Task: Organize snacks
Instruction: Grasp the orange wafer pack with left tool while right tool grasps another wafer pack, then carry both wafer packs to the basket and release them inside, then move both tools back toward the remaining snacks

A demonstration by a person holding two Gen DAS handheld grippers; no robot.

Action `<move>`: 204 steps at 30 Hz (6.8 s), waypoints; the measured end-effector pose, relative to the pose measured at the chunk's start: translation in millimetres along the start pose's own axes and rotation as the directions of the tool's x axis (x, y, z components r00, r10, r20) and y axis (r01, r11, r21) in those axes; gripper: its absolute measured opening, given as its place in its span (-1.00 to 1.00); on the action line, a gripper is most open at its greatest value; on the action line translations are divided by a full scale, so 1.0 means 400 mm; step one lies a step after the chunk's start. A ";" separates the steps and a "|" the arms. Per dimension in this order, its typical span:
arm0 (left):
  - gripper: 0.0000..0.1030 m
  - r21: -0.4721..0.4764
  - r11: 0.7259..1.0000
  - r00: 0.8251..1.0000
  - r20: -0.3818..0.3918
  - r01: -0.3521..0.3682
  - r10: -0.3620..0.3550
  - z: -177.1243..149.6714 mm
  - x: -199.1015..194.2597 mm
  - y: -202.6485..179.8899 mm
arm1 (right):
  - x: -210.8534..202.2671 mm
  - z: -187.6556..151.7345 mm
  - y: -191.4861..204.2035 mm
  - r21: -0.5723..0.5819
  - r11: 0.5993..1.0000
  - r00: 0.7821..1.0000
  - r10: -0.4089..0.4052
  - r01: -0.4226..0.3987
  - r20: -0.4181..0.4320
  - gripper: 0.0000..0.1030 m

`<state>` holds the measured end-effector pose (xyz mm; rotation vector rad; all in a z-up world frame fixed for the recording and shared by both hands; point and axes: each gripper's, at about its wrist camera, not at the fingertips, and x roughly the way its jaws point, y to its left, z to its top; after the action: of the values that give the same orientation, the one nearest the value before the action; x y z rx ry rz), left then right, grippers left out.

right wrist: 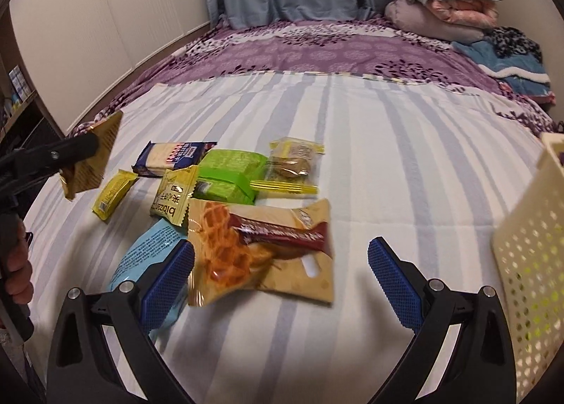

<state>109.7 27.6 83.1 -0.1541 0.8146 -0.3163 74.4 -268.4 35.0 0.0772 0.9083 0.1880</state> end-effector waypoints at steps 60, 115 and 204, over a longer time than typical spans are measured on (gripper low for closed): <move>0.59 0.166 0.983 0.988 0.119 0.081 -0.101 0.038 -0.202 -0.234 | -0.435 -0.034 -0.263 0.258 0.965 0.919 -0.148 0.052 0.366 0.07; 0.60 0.548 0.685 0.869 -0.188 0.480 -0.458 -0.124 -0.072 -0.981 | -0.669 -0.292 -0.650 0.656 0.723 0.744 -0.558 0.219 0.367 0.61; 0.90 -0.055 0.990 0.991 -0.031 -0.134 0.132 -0.011 0.015 0.122 | -0.167 -0.104 0.135 -0.003 0.995 0.994 0.095 -0.095 0.051 0.90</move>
<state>120.9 71.6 63.4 -0.1481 0.8568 -0.1701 -5.4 -228.9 69.2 0.1246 0.8541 0.2735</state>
